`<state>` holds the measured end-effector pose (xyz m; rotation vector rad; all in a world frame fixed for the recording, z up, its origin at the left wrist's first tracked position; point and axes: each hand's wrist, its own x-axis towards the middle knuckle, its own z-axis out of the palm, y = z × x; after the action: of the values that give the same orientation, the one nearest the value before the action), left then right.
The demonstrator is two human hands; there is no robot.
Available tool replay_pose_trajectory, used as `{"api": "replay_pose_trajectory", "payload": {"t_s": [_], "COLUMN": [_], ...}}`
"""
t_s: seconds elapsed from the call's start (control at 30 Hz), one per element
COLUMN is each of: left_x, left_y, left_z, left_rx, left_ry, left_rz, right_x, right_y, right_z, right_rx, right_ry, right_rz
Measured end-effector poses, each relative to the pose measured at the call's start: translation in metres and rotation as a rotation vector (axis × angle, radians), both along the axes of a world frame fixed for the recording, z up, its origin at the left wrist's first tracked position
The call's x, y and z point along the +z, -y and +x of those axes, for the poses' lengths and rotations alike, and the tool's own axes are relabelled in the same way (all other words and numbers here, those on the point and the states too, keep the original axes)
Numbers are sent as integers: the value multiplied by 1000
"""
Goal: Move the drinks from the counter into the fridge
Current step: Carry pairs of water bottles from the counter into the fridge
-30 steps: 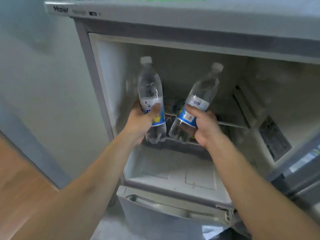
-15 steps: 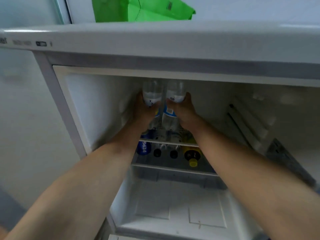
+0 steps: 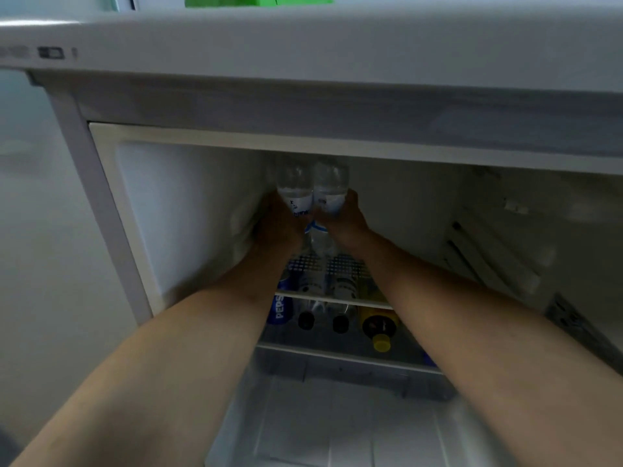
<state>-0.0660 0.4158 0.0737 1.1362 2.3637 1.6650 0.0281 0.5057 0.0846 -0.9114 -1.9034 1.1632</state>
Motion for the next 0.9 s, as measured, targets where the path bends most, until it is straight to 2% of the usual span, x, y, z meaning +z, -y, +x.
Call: {"api": "replay_pose_trajectory", "payload": {"t_s": [0.07, 0.1, 0.2, 0.33, 0.53, 0.73, 0.9], "left_x": [4, 5, 4, 5, 11, 12, 2], "left_y": [3, 4, -2, -14, -25, -17, -14], "left_z": [-2, -1, 5, 0, -9, -10, -6], "left_rx": [74, 87, 44, 1, -38, -141, -217], "left_ry": [-78, -63, 64, 62, 224, 207, 213], "left_rz": [-126, -152, -57, -43, -8, -132, -10], "right_x": [-3, -5, -8, -5, 0, -2, -4], "right_y": [-2, -3, -3, -8, -18, -17, -19], "right_z": [7, 8, 6, -4, -20, -21, -21], "right_rx": [-81, -55, -15, -7, -27, -10, -27], "right_ry": [276, 301, 201, 179, 225, 282, 312], "right_rz": [148, 159, 42, -22, -64, -31, -4]}}
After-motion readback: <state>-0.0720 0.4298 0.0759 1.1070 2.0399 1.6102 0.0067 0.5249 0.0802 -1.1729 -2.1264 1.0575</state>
